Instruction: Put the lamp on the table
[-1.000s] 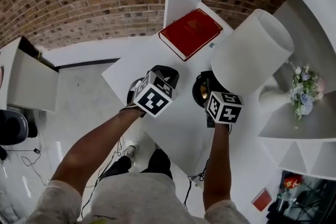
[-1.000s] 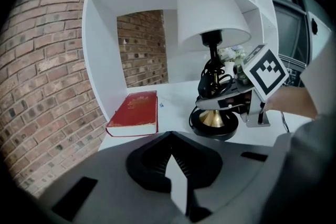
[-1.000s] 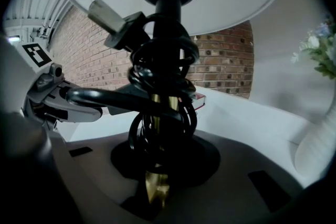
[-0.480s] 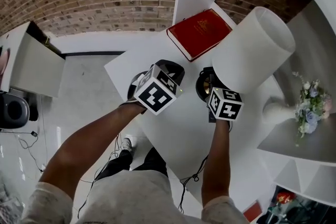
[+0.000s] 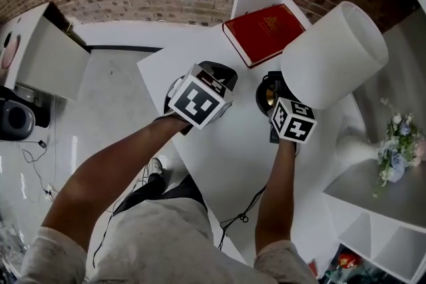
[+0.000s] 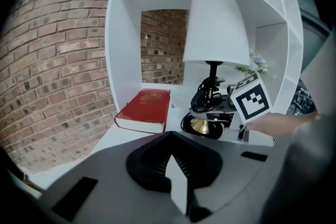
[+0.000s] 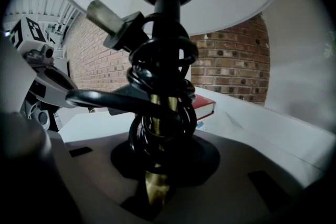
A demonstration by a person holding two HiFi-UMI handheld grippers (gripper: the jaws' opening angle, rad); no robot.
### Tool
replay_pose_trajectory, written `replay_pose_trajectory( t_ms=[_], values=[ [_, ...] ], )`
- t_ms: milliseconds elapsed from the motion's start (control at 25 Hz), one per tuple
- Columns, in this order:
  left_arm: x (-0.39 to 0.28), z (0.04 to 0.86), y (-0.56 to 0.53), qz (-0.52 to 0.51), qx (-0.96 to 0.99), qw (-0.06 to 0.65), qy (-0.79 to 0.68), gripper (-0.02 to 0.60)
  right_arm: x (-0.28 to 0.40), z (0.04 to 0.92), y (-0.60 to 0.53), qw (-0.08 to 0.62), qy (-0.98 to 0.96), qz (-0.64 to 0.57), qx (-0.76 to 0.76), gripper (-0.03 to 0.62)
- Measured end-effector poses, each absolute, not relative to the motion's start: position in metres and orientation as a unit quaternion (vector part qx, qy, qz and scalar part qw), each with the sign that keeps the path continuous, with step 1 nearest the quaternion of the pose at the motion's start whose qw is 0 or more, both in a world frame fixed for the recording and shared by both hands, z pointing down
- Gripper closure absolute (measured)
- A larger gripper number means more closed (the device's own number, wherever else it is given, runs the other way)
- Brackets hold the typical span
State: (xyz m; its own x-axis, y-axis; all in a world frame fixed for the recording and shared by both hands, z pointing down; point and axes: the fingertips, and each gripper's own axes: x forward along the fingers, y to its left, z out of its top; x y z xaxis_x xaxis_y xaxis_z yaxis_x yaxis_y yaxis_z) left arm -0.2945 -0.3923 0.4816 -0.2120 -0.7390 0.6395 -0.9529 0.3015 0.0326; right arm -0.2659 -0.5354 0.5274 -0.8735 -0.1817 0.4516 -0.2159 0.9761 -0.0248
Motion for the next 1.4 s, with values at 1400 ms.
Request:
replay_pose_trajectory(
  t_ms=[1400],
  values=[
    [-0.288, 0.505, -0.434, 0.137, 0.537, 0.278, -0.785, 0.586, -0.294, 0.536, -0.546, 0.189, -0.980, -0.001, 0.065, 0.499]
  ],
)
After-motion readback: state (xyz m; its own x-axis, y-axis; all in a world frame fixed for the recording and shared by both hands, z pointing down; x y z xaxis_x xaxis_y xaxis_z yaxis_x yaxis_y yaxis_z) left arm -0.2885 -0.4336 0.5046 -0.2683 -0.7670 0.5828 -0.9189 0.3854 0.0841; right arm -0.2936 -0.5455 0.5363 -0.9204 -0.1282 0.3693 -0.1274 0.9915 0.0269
